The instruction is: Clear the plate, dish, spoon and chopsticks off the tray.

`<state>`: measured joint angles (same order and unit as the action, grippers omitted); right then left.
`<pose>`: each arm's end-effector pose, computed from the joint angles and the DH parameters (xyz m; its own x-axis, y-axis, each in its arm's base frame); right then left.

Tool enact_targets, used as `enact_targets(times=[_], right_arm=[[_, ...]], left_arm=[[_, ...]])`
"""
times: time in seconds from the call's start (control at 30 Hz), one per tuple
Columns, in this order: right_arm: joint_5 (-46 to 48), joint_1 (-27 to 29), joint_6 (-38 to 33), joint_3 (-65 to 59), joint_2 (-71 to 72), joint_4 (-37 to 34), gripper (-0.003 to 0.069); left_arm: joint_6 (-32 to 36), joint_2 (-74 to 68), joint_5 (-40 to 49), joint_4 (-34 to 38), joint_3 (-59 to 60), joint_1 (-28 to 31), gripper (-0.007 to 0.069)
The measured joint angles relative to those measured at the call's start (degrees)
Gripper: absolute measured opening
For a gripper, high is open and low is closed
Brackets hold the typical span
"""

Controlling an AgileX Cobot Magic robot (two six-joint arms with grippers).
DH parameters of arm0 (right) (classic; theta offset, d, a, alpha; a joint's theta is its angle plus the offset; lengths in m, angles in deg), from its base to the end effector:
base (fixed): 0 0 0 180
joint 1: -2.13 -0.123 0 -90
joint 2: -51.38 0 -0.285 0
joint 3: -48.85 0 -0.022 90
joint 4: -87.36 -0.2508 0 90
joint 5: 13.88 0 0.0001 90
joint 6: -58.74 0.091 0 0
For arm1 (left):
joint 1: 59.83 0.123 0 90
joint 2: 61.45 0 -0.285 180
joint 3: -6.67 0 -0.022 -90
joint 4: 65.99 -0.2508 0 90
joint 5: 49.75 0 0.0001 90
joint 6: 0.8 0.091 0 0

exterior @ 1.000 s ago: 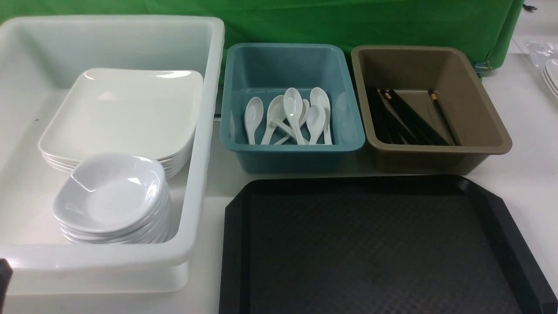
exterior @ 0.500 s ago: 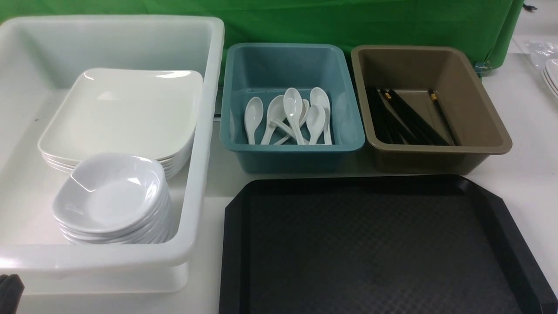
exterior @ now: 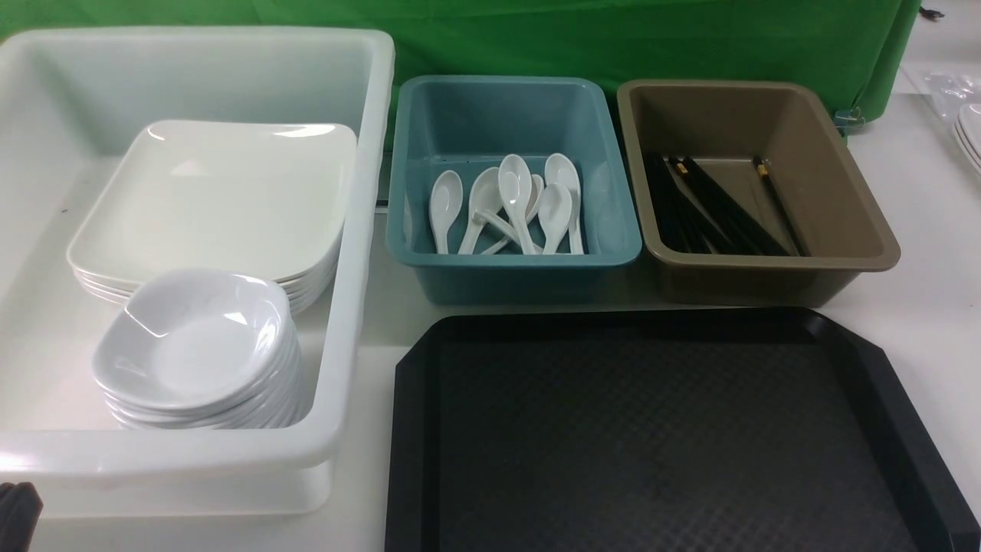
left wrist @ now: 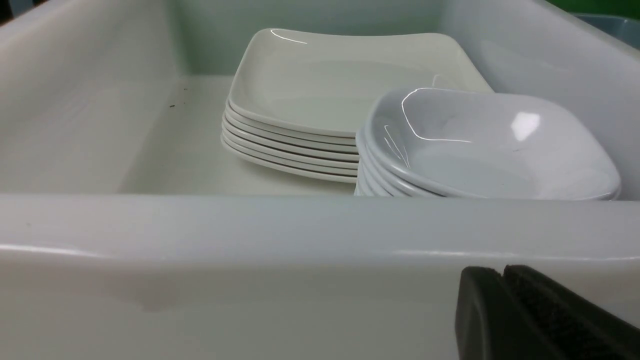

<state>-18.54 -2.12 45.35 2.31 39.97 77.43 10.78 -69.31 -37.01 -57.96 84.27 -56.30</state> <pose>-0.0053 -0.0017 0.3853 0.5979 -0.0166 -0.8014 -0.0265 0.9988 -0.0405 0.0561 0.0006 0.1909 -0.1420 0.0567 -0.9882 -0.0219 0.9979 0.0604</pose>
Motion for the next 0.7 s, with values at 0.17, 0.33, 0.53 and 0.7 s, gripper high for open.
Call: enact_targets(times=[0.17, 0.33, 0.53, 0.7], right_arm=[[1.19, 0.0, -2.68, -0.57, 0.0, 0.82, 0.0235], [4.24, 0.0, -2.81, -6.83, 0.07, 5.45, 0.0238], [5.72, 0.0, 3.09, -25.55, 0.16, 13.04, 0.024], [15.69, 0.04, 7.82, -31.12, 3.18, 14.6, 0.024]], left_arm=[[0.0, 0.0, 0.0, 0.0, 0.0, 0.0, 0.0017], [0.0, 0.0, 0.0, 0.0, 0.0, 0.0, 0.0017], [0.0, 0.0, 0.0, 0.0, 0.0, 0.0, 0.0017], [-0.11, 0.0, 0.0, 0.0, 0.0, 0.0, 0.0017]])
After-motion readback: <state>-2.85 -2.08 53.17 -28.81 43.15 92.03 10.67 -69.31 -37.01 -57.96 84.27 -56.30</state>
